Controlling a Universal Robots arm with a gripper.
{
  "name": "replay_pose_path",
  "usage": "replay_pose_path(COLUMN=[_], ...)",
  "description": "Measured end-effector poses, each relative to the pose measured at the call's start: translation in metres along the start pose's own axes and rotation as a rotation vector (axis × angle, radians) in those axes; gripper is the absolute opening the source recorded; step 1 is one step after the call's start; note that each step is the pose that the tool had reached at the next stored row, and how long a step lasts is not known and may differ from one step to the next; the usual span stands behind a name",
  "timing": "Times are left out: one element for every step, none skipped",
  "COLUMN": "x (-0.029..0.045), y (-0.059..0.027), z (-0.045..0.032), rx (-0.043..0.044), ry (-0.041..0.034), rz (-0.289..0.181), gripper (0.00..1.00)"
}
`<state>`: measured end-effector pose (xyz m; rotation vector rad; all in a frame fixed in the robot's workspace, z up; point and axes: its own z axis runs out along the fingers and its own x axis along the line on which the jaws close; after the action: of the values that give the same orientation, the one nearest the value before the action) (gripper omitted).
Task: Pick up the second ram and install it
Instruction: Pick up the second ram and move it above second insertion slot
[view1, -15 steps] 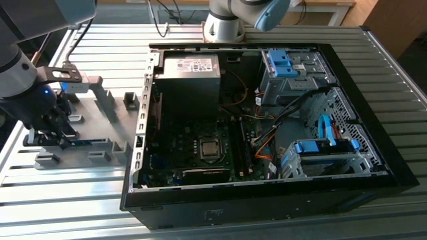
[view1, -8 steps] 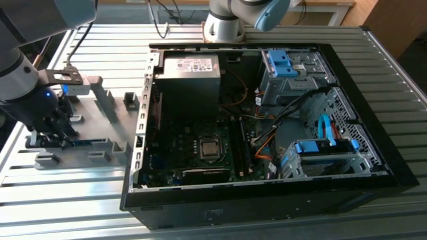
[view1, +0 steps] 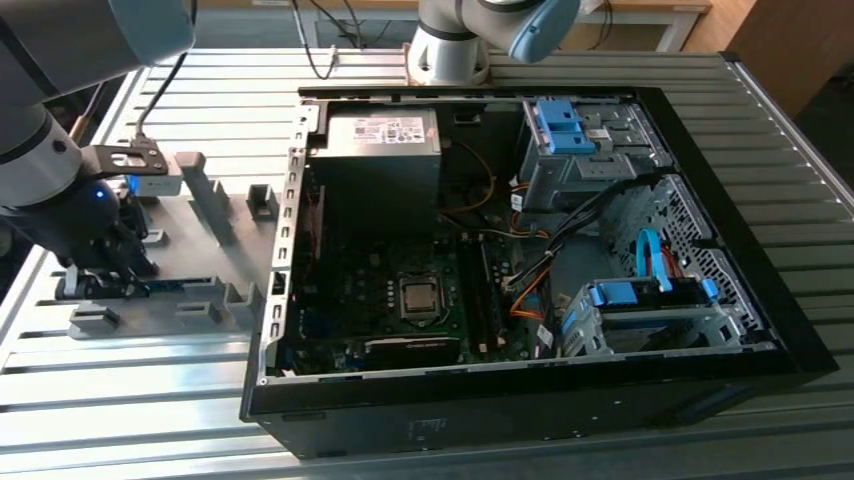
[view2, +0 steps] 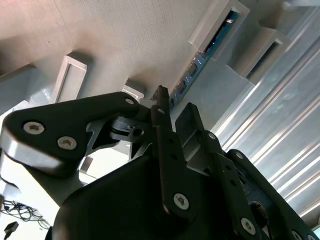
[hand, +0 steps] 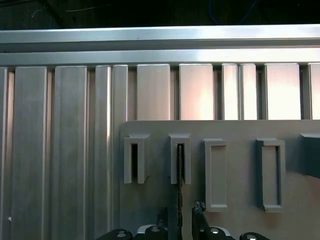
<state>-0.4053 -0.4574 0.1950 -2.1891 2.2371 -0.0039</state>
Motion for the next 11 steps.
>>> replay_pose_path(x=[0.0000,0.0000,0.0000,0.0000,0.0000,0.0000,0.0001,0.0001,0.0001,0.0001,0.0001], y=[0.0001,0.0003,0.0005,0.0007,0.0012,0.0016,0.0020,0.0022,0.0024,0.0026,0.0027], z=[0.0008,0.0015,0.0022,0.0029,0.0036,0.0041,0.0045,0.0049,0.0052,0.0054,0.0057], rx=[-0.0001,-0.0002,-0.0002,-0.0002,-0.0001,0.0000,0.0000,0.0000,0.0001,0.0000,-0.0001], ry=[0.0001,0.0002,0.0002,0.0001,0.0001,0.0000,0.0000,0.0000,-0.0001,0.0000,0.0001], rz=[0.000,0.000,0.000,0.000,0.000,0.000,0.000,0.000,0.000,0.000,0.000], gripper=[0.33,0.27,0.27,0.20,0.20,0.20,0.20,0.20,0.20,0.20,0.20])
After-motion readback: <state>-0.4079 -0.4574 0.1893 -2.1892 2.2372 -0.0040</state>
